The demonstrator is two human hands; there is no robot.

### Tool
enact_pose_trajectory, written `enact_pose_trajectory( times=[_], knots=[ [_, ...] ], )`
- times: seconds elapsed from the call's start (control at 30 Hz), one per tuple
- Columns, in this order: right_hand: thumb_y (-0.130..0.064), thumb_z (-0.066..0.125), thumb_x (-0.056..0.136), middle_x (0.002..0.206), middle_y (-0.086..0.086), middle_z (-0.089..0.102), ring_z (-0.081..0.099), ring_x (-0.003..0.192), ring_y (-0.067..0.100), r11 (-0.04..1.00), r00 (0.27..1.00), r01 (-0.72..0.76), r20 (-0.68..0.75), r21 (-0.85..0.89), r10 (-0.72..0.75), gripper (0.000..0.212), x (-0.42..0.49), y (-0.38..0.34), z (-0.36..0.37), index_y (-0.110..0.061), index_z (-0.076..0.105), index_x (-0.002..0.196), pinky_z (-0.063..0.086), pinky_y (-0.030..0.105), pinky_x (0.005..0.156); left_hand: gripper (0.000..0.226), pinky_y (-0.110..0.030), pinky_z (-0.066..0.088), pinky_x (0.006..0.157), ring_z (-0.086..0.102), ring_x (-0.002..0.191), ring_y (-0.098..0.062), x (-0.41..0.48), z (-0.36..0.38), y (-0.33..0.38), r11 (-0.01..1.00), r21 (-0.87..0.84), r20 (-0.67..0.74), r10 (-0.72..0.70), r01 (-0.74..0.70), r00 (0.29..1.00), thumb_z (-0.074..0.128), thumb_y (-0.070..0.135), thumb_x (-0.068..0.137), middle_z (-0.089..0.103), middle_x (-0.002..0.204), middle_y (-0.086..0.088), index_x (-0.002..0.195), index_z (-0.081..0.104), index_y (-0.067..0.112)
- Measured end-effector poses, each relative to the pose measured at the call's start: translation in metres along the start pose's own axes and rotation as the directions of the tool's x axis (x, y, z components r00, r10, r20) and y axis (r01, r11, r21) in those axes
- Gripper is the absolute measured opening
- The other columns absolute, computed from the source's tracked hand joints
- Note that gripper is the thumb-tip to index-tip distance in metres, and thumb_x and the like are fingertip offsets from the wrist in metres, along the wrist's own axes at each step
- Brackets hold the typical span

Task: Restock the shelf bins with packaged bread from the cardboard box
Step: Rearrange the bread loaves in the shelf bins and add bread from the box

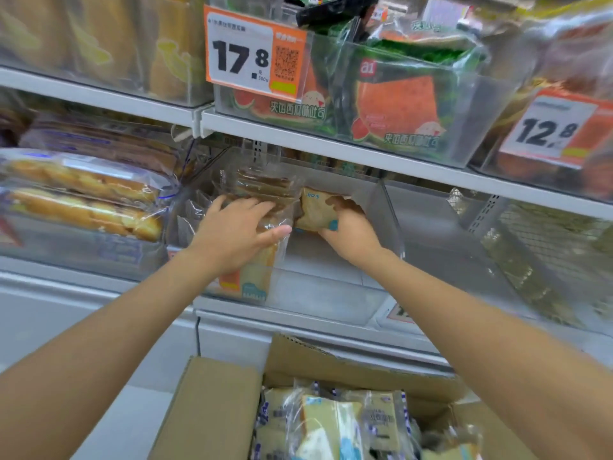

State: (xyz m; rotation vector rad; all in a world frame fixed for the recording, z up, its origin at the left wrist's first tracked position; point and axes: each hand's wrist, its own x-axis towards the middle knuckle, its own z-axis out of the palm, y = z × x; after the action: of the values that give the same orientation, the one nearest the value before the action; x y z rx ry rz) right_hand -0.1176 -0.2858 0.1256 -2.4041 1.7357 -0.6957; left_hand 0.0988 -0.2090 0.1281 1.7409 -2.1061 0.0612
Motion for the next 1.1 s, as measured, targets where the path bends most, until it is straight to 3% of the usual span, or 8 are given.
enact_pose_trajectory(
  times=[0.13,0.23,0.4,0.63,0.73,0.8,0.93,1.1],
  knots=[
    [-0.01,0.056,0.089,0.109,0.01,0.061,0.058,0.096,0.026,0.99,0.992,0.104,-0.082,0.098,-0.096,0.023,-0.072,-0.013,-0.023,-0.009,0.062,0.111,0.046,0.035,0.083,0.03,-0.043,0.046,0.092,0.06,0.106,-0.026,-0.019,-0.016,0.042,0.988,-0.138,-0.212,-0.091,0.063,0.973,0.052,0.038,0.095,0.068,0.115,0.0,0.117,0.062,0.022],
    [-0.009,0.054,0.088,0.097,0.003,0.061,0.052,0.081,0.017,0.975,0.99,0.091,-0.123,0.205,-0.067,0.017,-0.132,-0.012,-0.031,-0.011,0.065,0.102,0.046,0.034,0.077,0.012,-0.04,0.051,0.078,0.061,0.087,-0.024,-0.055,-0.01,0.076,0.947,-0.303,-0.147,-0.16,0.11,0.976,0.055,0.026,0.091,0.063,0.089,0.005,0.101,0.062,0.022],
    [-0.007,0.054,0.089,0.103,0.001,0.067,0.06,0.09,0.017,0.985,0.953,-0.061,0.303,0.164,0.009,0.023,-0.229,0.045,-0.018,-0.015,0.066,0.106,0.05,0.034,0.086,0.017,-0.032,0.047,0.076,0.061,0.089,-0.021,-0.141,0.038,0.094,0.864,-0.387,0.258,-0.235,0.323,0.937,0.057,0.027,0.094,0.06,0.092,0.002,0.107,0.063,0.016],
    [-0.018,0.06,0.091,0.13,0.007,0.059,0.057,0.117,0.024,0.908,0.755,-0.406,0.598,0.103,0.27,0.043,-0.272,0.099,0.048,-0.014,0.055,0.133,0.046,0.031,0.091,0.014,-0.025,0.042,0.075,0.06,0.087,-0.022,-0.195,0.092,0.081,0.756,-0.401,0.449,-0.33,0.518,0.83,0.052,0.013,0.095,0.062,0.096,-0.003,0.1,0.065,0.011],
    [-0.035,0.062,0.091,0.159,0.007,0.027,0.023,0.146,0.029,0.973,0.714,-0.224,0.671,-0.048,0.198,0.078,-0.269,0.088,0.093,-0.016,0.021,0.154,0.023,0.04,0.118,0.014,-0.026,0.042,0.081,0.059,0.093,-0.019,-0.194,0.103,0.088,0.734,-0.402,0.529,-0.301,0.547,0.793,0.056,0.015,0.094,0.062,0.098,-0.002,0.105,0.065,0.013],
    [-0.039,0.066,0.087,0.161,0.011,0.018,0.011,0.149,0.031,0.977,0.695,-0.14,0.686,-0.162,0.214,0.092,-0.264,0.081,0.112,-0.012,0.01,0.155,0.009,0.045,0.121,0.02,-0.024,0.042,0.082,0.059,0.096,-0.016,-0.193,0.112,0.091,0.725,-0.404,0.562,-0.285,0.558,0.777,0.057,0.016,0.094,0.064,0.104,-0.003,0.111,0.065,0.013],
    [-0.045,0.075,0.078,0.135,0.008,0.041,0.033,0.129,0.027,0.976,0.747,0.022,0.653,-0.214,0.127,0.063,-0.253,0.074,0.11,-0.016,0.056,0.13,0.027,0.046,0.112,0.03,-0.026,0.043,0.086,0.058,0.107,-0.019,-0.192,0.119,0.091,0.685,-0.378,0.606,-0.324,0.622,0.726,0.059,0.024,0.094,0.062,0.119,-0.004,0.121,0.06,0.009],
    [-0.04,0.073,0.082,0.115,-0.001,0.051,0.044,0.114,0.019,0.995,0.888,0.094,0.449,0.024,-0.095,0.043,-0.262,0.066,0.069,-0.023,0.062,0.121,0.037,0.039,0.1,0.037,-0.024,0.04,0.09,0.05,0.105,-0.009,-0.201,0.116,0.108,0.507,-0.454,0.736,-0.25,0.733,0.629,0.067,0.03,0.09,0.054,0.112,0.013,0.12,0.048,0.023]
  ],
)
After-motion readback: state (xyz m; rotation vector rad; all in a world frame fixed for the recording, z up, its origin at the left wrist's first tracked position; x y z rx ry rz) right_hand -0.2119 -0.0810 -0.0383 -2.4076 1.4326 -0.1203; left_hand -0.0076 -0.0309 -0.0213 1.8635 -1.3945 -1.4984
